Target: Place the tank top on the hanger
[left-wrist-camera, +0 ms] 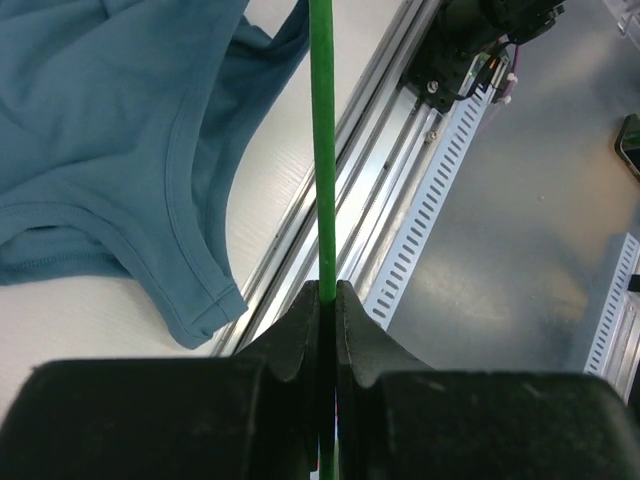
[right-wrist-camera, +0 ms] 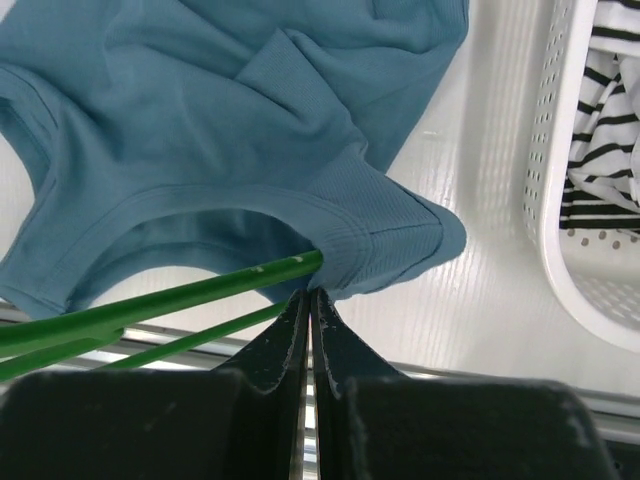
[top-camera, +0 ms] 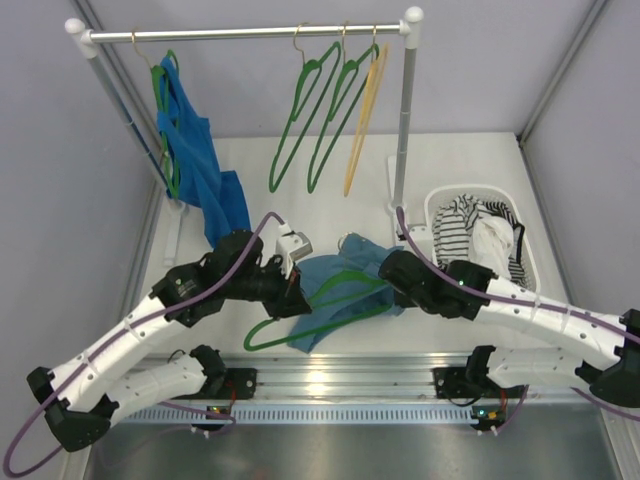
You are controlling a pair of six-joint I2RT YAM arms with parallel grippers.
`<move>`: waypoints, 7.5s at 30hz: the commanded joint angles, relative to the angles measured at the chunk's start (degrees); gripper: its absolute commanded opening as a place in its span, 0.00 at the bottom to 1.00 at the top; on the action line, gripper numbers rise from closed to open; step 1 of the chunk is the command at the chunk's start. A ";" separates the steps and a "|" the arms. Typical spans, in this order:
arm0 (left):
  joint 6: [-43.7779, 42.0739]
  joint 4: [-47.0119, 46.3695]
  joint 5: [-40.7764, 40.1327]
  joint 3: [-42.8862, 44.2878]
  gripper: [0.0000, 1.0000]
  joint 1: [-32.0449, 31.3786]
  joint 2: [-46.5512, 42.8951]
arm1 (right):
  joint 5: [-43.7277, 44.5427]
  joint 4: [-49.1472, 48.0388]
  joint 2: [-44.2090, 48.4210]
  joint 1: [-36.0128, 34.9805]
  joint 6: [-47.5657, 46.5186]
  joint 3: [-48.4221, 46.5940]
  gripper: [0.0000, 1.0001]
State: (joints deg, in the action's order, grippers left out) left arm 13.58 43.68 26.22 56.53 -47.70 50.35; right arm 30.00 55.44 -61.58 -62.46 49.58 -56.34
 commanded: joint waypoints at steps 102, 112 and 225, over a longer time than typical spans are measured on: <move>10.85 -57.30 -10.49 -19.62 0.00 -9.34 15.75 | 8.32 -21.60 -4.25 0.76 -24.53 -3.69 0.21; 14.36 -53.18 -20.13 -19.97 0.45 -9.34 11.63 | 6.92 -23.09 -2.32 0.67 -27.17 -2.82 0.00; 27.54 -27.94 -2.49 -12.24 0.00 11.67 -1.48 | 26.60 -21.34 -0.64 1.20 -19.97 -1.84 0.00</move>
State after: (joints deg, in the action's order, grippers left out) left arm 37.89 22.13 22.72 42.22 -36.40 49.12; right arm 56.14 35.92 -63.64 -62.06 28.27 -56.25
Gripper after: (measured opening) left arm 0.015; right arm 0.047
